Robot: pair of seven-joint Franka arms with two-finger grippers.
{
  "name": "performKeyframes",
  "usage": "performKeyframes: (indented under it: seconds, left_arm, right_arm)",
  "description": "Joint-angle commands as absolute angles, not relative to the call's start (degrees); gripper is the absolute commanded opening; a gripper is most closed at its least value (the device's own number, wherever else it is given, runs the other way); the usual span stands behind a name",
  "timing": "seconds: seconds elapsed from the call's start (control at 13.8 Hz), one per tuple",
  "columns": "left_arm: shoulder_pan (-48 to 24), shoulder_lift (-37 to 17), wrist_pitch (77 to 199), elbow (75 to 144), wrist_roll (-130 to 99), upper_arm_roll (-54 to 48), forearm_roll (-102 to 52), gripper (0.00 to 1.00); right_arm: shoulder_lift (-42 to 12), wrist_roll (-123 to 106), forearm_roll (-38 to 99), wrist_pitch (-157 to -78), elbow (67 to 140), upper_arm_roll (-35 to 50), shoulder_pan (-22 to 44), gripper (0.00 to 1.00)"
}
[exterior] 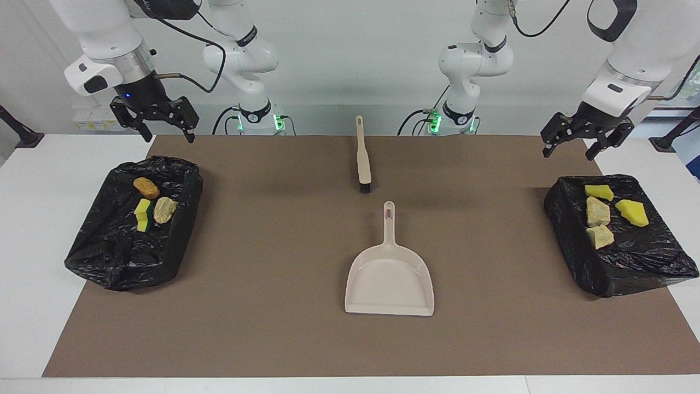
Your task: Sweep and dump trash in bin
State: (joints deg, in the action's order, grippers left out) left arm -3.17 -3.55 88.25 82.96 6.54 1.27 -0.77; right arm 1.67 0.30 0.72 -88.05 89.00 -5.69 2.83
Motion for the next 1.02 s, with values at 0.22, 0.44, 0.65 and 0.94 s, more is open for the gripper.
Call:
performKeyframes:
  seconds: [0.22,0.44,0.65,0.94]
  left_arm:
    - [-1.32,0.26,84.12,85.87,6.77,0.70,-0.62,1.00]
    - [-0.97,2.46,81.83,87.71,6.50,0.70,-0.62,1.00]
    - [-0.61,1.50,84.80,86.58,6.42,0.62,-0.62,1.00]
    - [-0.88,1.49,85.61,86.75,6.50,0.62,-0.62,1.00]
  right_arm:
    - [2.29,1.41,0.70,-88.24,89.65,-5.45,2.72,1.00]
    - [2.29,1.41,0.70,-88.24,89.65,-5.36,2.72,1.00]
    - [2.29,1.41,0.70,-88.24,89.65,-5.36,2.72,1.00]
    - [2.29,1.41,0.70,-88.33,89.65,-5.36,2.72,1.00]
